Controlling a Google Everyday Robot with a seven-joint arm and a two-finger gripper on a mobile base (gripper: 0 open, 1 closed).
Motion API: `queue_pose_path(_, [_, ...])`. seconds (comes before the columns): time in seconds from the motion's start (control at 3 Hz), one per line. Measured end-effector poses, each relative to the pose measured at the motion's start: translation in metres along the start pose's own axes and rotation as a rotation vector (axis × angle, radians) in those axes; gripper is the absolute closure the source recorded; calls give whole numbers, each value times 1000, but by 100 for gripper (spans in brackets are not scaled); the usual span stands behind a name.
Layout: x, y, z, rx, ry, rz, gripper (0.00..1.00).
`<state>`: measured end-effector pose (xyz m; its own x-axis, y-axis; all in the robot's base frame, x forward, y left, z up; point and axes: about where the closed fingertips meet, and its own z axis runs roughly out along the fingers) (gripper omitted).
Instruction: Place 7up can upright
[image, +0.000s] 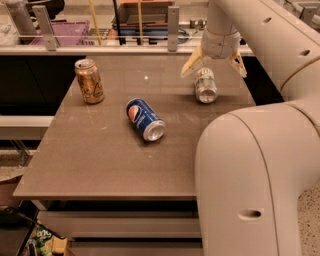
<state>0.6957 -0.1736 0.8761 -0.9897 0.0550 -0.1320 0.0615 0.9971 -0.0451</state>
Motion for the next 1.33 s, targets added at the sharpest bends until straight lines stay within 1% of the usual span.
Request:
queue_pose_path(0.33, [-3, -6, 9, 6, 13, 8, 0])
queue_pose_path(0.67, [-9, -10, 17, 1, 15, 6, 0])
queue_pose_path(1.0, [-12, -5, 26, -12, 22, -14, 0])
queue_pose_path(1.33, [-14, 6, 30, -31, 23, -44, 0])
